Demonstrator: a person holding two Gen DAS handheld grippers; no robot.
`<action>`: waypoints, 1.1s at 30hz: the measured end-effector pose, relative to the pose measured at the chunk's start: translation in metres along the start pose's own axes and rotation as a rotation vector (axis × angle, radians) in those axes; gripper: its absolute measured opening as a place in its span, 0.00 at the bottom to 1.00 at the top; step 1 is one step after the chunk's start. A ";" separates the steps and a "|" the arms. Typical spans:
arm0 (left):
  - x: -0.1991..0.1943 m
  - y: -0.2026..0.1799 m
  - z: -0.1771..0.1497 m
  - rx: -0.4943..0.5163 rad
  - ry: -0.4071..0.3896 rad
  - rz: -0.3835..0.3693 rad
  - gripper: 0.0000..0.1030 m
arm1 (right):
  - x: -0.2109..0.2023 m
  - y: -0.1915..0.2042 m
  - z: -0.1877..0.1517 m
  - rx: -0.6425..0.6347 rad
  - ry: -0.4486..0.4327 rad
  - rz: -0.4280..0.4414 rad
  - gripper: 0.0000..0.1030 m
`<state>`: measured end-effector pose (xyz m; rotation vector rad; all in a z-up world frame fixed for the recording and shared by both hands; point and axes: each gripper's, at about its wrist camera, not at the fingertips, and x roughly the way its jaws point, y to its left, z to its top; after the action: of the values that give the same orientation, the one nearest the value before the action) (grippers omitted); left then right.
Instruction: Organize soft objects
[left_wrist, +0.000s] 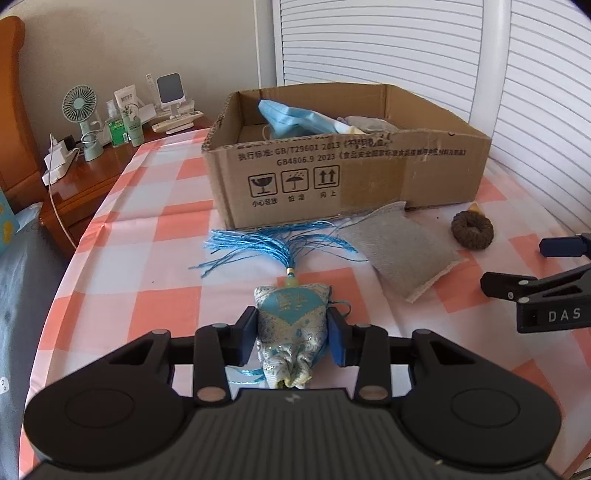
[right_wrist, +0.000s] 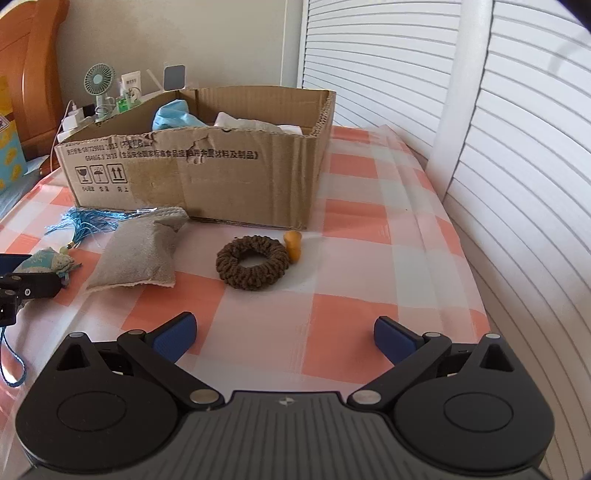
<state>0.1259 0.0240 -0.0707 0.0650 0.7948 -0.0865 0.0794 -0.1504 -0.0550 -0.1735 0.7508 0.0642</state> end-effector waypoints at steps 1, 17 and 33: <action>0.000 0.003 0.000 -0.011 0.002 -0.007 0.37 | 0.000 0.003 0.001 -0.016 0.000 0.008 1.00; 0.001 0.009 -0.003 -0.043 -0.014 -0.044 0.38 | 0.014 0.025 0.026 -0.151 -0.030 0.103 0.69; 0.000 0.012 -0.003 -0.064 -0.016 -0.062 0.38 | -0.002 0.022 0.017 -0.155 -0.025 0.074 0.41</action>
<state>0.1250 0.0361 -0.0728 -0.0212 0.7833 -0.1199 0.0869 -0.1253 -0.0450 -0.2925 0.7273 0.1948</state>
